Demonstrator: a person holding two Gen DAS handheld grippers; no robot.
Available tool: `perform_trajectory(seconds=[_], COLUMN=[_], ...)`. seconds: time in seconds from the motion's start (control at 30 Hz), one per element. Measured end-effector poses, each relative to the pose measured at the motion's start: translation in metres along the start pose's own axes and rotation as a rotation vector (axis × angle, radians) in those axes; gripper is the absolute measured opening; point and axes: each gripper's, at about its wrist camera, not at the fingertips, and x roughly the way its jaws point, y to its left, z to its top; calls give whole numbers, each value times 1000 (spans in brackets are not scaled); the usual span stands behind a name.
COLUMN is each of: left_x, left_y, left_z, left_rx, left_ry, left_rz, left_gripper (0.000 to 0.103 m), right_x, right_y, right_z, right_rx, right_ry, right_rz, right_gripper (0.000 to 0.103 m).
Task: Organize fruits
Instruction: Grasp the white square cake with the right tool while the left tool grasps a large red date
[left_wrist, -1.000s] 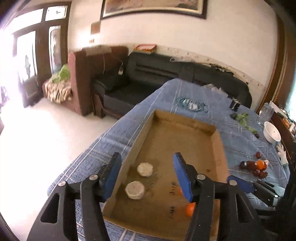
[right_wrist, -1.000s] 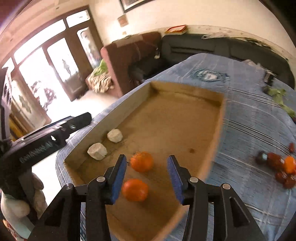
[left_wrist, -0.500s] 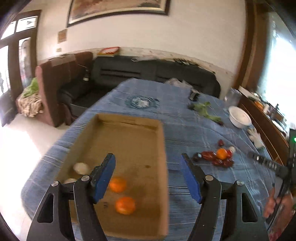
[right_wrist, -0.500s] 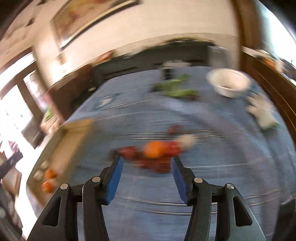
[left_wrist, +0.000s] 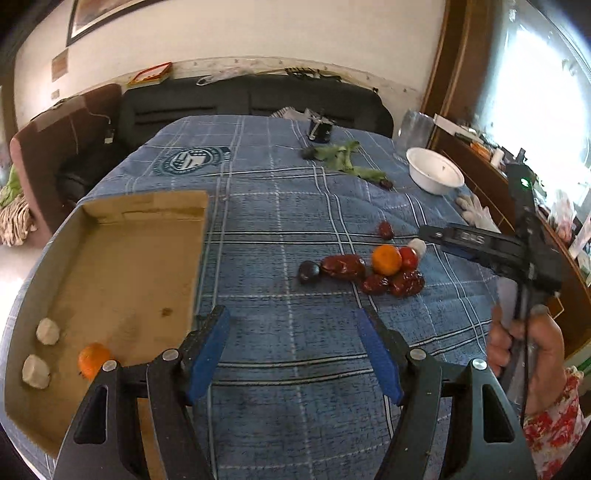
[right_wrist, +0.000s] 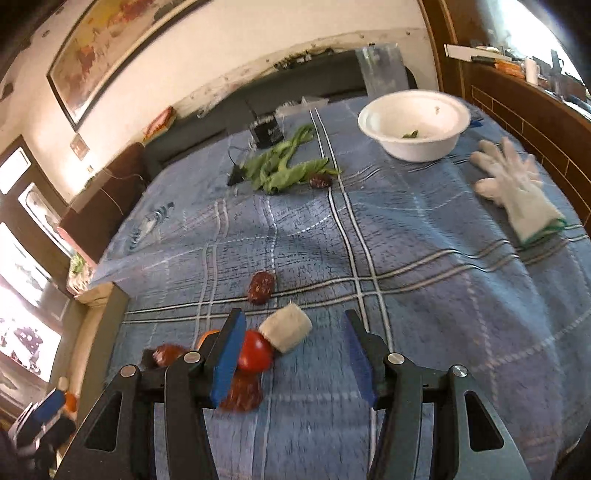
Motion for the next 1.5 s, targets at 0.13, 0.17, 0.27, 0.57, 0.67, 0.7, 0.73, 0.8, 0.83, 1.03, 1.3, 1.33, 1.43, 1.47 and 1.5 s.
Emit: perform_trajectory(seconds=[0.13, 0.17, 0.27, 0.57, 0.67, 0.7, 0.73, 0.8, 0.83, 1.03, 1.3, 1.33, 1.43, 1.47, 1.5], left_x=[14, 18, 32, 70, 87, 97, 102, 113, 117, 104, 116, 116, 115, 114, 112], left_y=[-9, -11, -17, -43, -45, -44, -43, -41, -39, -51, -68, -70, -75, -76, -76], left_z=[6, 8, 16, 44, 47, 48, 47, 46, 46, 41, 40, 39, 35, 35, 35], left_rx=[37, 41, 55, 211, 257, 259, 257, 249, 234, 266, 329, 340, 367, 368, 362], left_ry=[8, 10, 16, 43, 81, 110, 128, 161, 174, 169, 158, 153, 135, 131, 130], left_rz=[-8, -11, -28, -21, -31, -45, -53, -70, -85, -124, -81, -71, -50, -49, -54], left_gripper=[70, 70, 70, 70, 70, 70, 70, 64, 62, 51, 51, 51, 49, 45, 45], right_x=[19, 23, 24, 16, 9, 8, 6, 5, 6, 9, 13, 14, 14, 14, 13], right_y=[-2, -3, -2, -14, -26, -30, -34, -38, -39, -31, -28, -28, -27, -27, -26], right_z=[-3, -5, -5, -6, -3, -2, -1, 1, 1, -1, -3, -3, -3, -3, -3], right_rx=[3, 5, -11, 4, 36, 46, 57, 69, 70, 34, 29, 30, 24, 23, 22], right_ry=[24, 33, 24, 39, 24, 19, 15, 12, 12, 24, 38, 38, 36, 34, 31], right_rz=[-16, -11, 0, 62, 50, 47, 44, 44, 42, 39, 41, 43, 43, 43, 45], right_gripper=[57, 57, 56, 41, 41, 41, 41, 41, 41, 41, 41, 41, 41, 41, 41])
